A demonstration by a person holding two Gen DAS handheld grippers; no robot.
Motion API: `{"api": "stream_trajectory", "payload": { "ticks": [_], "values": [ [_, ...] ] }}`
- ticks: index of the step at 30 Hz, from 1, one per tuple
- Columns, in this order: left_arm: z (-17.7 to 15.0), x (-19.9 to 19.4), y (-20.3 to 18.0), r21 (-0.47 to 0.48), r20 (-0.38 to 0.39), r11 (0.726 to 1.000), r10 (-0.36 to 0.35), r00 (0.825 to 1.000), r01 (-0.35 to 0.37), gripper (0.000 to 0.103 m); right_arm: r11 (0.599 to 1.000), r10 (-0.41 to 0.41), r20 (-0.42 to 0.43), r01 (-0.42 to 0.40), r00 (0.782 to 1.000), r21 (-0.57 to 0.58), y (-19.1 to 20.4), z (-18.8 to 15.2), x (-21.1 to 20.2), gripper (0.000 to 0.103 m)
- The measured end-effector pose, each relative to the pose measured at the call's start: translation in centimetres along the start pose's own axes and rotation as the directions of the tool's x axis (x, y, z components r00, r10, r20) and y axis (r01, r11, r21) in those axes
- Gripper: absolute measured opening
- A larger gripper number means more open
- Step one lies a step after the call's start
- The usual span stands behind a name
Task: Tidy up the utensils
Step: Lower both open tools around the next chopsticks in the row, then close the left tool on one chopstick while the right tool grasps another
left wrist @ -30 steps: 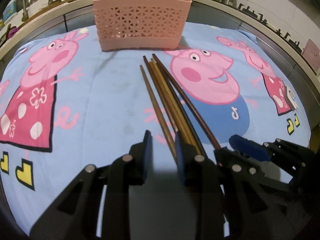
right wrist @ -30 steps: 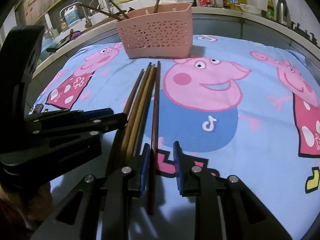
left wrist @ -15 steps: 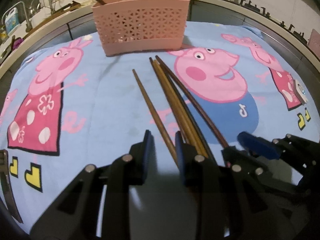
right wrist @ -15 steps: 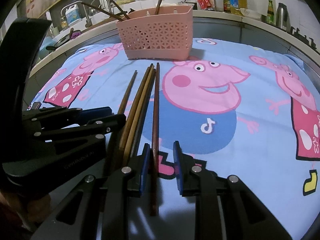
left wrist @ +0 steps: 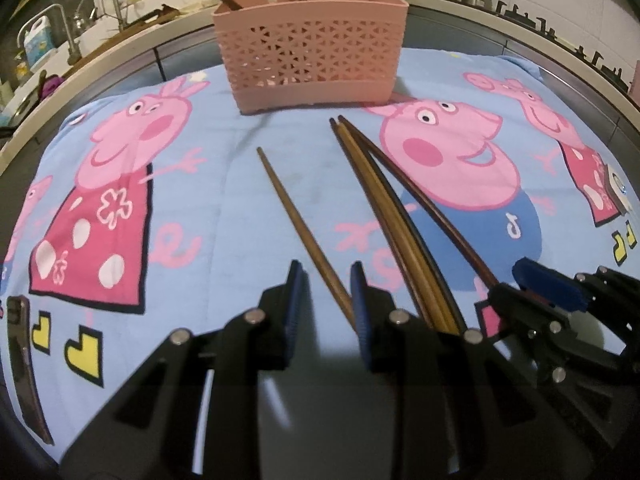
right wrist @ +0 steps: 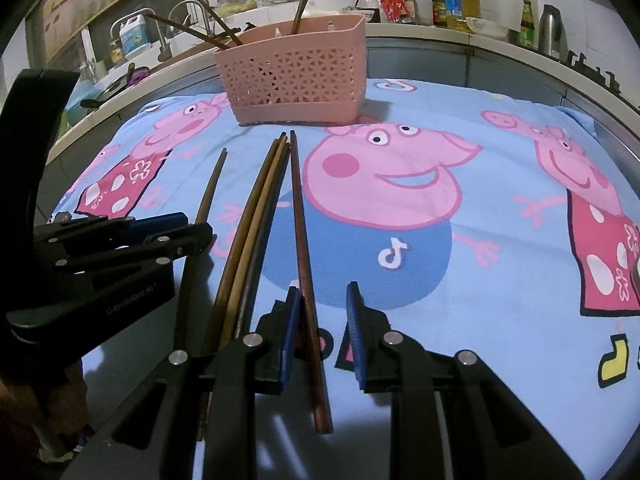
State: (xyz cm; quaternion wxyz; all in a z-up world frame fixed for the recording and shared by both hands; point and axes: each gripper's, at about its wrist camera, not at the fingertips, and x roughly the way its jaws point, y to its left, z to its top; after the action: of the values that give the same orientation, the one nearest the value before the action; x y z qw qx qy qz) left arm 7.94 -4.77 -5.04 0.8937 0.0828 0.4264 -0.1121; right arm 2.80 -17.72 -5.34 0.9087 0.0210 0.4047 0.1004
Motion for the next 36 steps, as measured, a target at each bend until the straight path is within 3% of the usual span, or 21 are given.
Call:
{"api": "stream_trajectory", "payload": {
  "ticks": [9, 15, 20, 27, 36],
  "values": [
    [0.0, 0.0, 0.2, -0.001, 0.002, 1.0, 0.002, 1.0, -0.002, 0.024, 1.0, 0.025, -0.008, -0.025, 1.0, 0.008, -0.1, 0.0, 0.1, 0.0],
    [0.1, 0.1, 0.8, -0.013, 0.003, 1.0, 0.006, 1.0, -0.006, 0.024, 0.995, 0.071, -0.018, -0.069, 0.997, 0.074, -1.0, 0.0, 0.2, 0.0],
    [0.1, 0.1, 0.9, -0.013, 0.007, 1.0, 0.008, 1.0, -0.008, 0.024, 0.996, 0.064, -0.021, -0.062, 0.998, 0.059, -0.7, -0.1, 0.1, 0.0],
    [0.3, 0.2, 2.0, -0.032, 0.008, 0.999, 0.01, 1.0, -0.009, 0.024, 0.988, 0.149, -0.06, -0.145, 0.987, 0.057, 0.5, -0.4, 0.1, 0.0],
    [0.4, 0.3, 3.9, -0.059, 0.014, 0.998, -0.002, 1.0, 0.003, 0.024, 0.985, 0.174, -0.076, -0.173, 0.982, 0.019, 1.8, -0.7, 0.1, 0.0]
  ]
}}
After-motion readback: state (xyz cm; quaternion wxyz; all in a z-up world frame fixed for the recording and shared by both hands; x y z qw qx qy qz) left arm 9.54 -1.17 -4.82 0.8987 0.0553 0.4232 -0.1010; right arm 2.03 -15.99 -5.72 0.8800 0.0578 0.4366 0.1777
